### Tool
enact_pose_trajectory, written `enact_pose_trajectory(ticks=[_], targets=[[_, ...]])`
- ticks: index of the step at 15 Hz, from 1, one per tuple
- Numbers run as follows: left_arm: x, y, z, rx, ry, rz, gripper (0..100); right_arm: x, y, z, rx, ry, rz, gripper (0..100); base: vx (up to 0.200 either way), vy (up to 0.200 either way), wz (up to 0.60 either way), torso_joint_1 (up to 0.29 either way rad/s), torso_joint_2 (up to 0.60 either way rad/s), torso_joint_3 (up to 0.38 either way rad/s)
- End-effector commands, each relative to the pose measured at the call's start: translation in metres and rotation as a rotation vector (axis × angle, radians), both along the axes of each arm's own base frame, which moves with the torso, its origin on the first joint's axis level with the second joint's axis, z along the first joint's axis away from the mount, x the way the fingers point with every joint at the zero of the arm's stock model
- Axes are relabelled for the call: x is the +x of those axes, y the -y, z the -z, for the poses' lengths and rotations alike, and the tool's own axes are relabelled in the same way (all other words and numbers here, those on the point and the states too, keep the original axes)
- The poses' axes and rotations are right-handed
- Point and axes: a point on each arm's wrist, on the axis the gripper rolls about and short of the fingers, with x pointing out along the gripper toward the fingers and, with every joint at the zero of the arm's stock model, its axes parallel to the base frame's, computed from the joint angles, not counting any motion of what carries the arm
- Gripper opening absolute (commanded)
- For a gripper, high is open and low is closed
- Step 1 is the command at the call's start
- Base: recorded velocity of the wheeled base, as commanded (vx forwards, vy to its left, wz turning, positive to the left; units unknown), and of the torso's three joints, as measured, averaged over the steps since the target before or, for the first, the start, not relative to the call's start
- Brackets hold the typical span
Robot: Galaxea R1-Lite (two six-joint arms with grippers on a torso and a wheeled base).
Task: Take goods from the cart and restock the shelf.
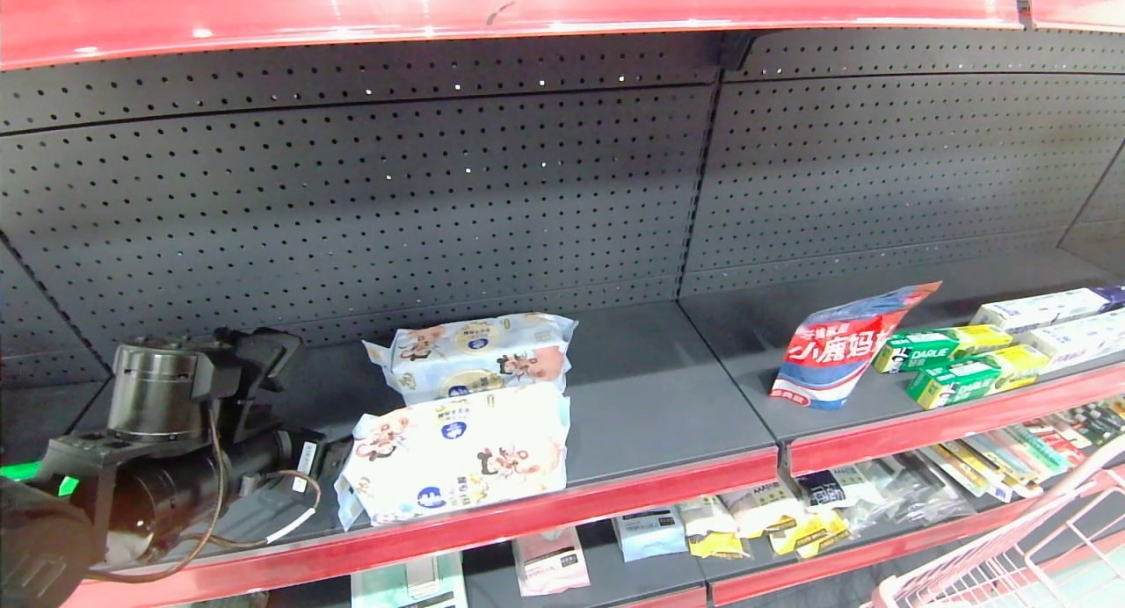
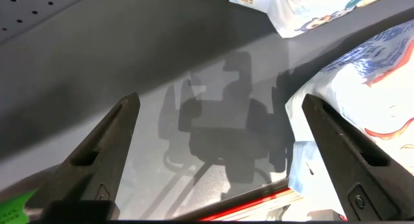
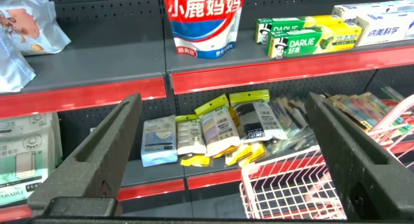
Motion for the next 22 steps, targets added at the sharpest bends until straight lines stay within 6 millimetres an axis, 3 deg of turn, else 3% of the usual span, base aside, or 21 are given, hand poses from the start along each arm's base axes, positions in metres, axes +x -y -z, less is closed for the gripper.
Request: enact_pose_trajectory(ticks=[1, 9, 12, 14, 16, 18, 21, 22], targets=[[0.000, 0.000, 0.001, 0.001, -0.003, 0.002, 100, 0.000, 0.000, 0.000, -0.001, -0.001, -0.001, 100, 0.000, 0.000, 0.00, 0.000, 0.00, 0.000], [-0.001, 0.002, 0.001, -0.004, -0.003, 0.004, 100, 0.000, 0.000, 0.000, -0.001, -0.001, -0.001, 100, 0.000, 0.000, 0.00, 0.000, 0.00, 0.000], [-0.001, 0.000, -0.013, -0.019, 0.103, -0.013, 100, 0.000, 0.000, 0.000, -0.001, -0.001, -0.001, 100, 0.000, 0.000, 0.00, 0.000, 0.00, 0.000], [-0.015, -0.013, -0.034, -0.029, 0.194, -0.057, 100, 0.000, 0.000, 0.000, -0.001, -0.001, -0.001, 100, 0.000, 0.000, 0.00, 0.000, 0.00, 0.000], [-0.043, -0.027, -0.049, -0.035, 0.248, -0.097, 100, 0.000, 0.000, 0.000, -0.001, -0.001, -0.001, 100, 0.000, 0.000, 0.00, 0.000, 0.00, 0.000], [-0.088, -0.038, -0.057, -0.049, 0.277, -0.104, 100, 0.000, 0.000, 0.000, -0.001, -0.001, -0.001, 100, 0.000, 0.000, 0.00, 0.000, 0.00, 0.000], [-0.167, -0.044, -0.042, -0.095, 0.302, -0.003, 100, 0.000, 0.000, 0.000, -0.001, 0.000, -0.001, 100, 0.000, 0.000, 0.00, 0.000, 0.00, 0.000], [-0.179, -0.045, -0.038, -0.093, 0.289, -0.005, 100, 0.000, 0.000, 0.000, -0.001, 0.000, -0.001, 100, 0.000, 0.000, 0.00, 0.000, 0.00, 0.000]])
